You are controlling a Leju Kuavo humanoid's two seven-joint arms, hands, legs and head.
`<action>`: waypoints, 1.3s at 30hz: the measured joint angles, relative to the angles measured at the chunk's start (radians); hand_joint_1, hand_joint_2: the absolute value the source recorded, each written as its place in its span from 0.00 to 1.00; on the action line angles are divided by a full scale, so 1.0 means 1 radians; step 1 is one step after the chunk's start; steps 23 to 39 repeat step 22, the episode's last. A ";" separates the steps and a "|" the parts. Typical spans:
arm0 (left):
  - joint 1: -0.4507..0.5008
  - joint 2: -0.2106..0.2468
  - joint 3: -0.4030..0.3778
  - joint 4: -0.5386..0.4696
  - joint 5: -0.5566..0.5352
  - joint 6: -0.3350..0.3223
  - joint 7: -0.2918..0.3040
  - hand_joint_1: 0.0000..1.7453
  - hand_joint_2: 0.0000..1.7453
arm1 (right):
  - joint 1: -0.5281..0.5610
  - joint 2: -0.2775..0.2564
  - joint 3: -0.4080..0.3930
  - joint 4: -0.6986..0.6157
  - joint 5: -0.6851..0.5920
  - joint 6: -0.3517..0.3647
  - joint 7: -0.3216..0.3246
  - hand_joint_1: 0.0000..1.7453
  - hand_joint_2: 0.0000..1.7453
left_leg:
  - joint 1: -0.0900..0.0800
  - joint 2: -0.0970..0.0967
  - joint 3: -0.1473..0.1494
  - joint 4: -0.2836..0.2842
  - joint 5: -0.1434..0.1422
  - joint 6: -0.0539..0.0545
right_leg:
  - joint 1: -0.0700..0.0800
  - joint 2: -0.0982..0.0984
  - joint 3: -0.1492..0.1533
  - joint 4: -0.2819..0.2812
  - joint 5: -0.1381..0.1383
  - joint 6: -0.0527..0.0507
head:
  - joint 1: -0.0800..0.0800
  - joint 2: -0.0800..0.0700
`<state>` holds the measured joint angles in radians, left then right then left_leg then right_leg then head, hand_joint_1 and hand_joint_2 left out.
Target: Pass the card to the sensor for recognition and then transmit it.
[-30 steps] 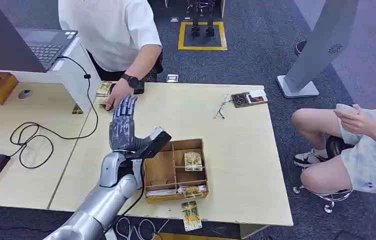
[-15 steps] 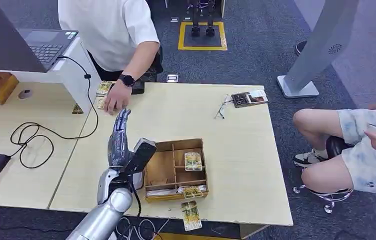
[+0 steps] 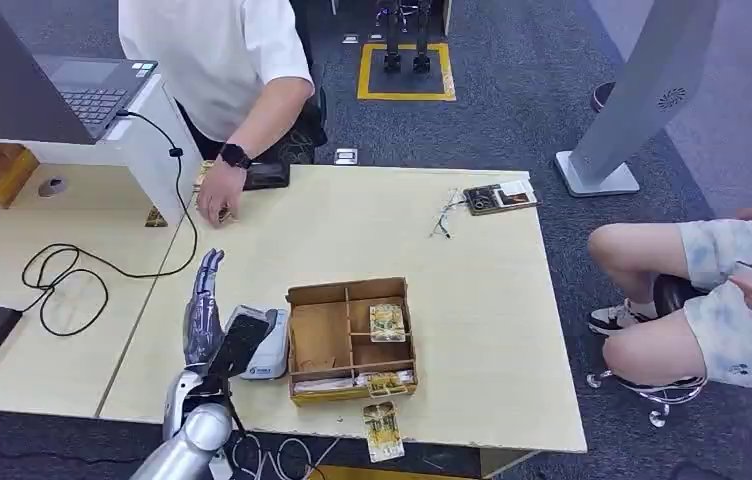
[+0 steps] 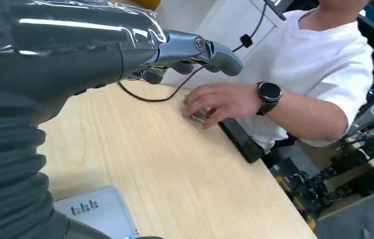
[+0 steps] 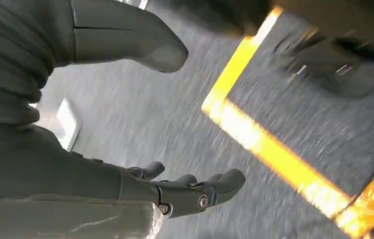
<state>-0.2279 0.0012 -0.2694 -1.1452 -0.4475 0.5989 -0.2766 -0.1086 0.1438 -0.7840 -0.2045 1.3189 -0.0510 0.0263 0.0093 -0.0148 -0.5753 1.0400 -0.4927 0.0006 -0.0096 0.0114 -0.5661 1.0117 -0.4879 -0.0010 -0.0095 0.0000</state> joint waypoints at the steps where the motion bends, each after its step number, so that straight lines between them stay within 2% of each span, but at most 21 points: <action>1: 0.009 0.006 0.006 0.000 0.008 -0.001 -0.010 0.00 1.00 | 0.001 -0.003 -0.041 0.000 -0.061 0.017 -0.016 0.00 1.00 | 0.000 0.000 0.000 0.000 0.000 0.000 | 0.000 0.000 0.000 0.000 0.000 0.000 | 0.000 0.000; 7: 0.022 0.017 0.017 0.000 0.018 -0.002 -0.019 0.00 1.00 | 0.004 -0.010 -0.125 0.000 -0.139 0.040 -0.028 0.00 1.00 | 0.000 0.001 0.000 0.000 0.000 0.000 | 0.000 0.000 0.000 0.000 0.000 0.000 | 0.000 0.000; 9: 0.026 0.019 0.018 0.000 0.030 -0.002 -0.029 0.00 1.00 | 0.005 -0.012 -0.168 0.000 -0.198 0.073 -0.031 0.00 1.00 | 0.000 0.000 0.000 0.000 0.000 0.000 | 0.000 0.000 0.000 0.000 0.000 0.000 | 0.000 0.000; 13: 0.038 0.022 0.018 0.000 0.055 0.000 -0.056 0.00 1.00 | 0.015 -0.024 -0.244 0.000 -0.271 0.192 -0.069 0.00 1.00 | 0.000 0.001 0.000 0.000 0.000 0.000 | 0.000 0.000 0.000 0.000 0.000 0.000 | 0.000 0.000; 15: 0.046 0.024 0.018 0.000 0.060 0.001 -0.061 0.00 1.00 | 0.019 -0.026 -0.268 0.000 -0.284 0.208 -0.077 0.00 1.00 | 0.000 0.001 0.000 0.000 0.000 0.000 | 0.000 0.000 0.000 0.000 0.000 0.000 | 0.000 0.000; 22: 0.064 0.029 0.019 0.000 0.062 0.002 -0.064 0.00 1.00 | 0.023 -0.032 -0.308 0.000 -0.290 0.215 -0.080 0.00 1.00 | 0.000 0.001 0.000 0.000 0.000 0.000 | 0.000 0.000 0.000 0.000 0.000 0.000 | 0.000 0.000; 39: 0.064 0.029 0.019 0.000 0.062 0.002 -0.064 0.00 1.00 | 0.023 -0.032 -0.308 0.000 -0.290 0.215 -0.080 0.00 1.00 | 0.000 0.001 0.000 0.000 0.000 0.000 | 0.000 0.000 0.000 0.000 0.000 0.000 | 0.000 0.000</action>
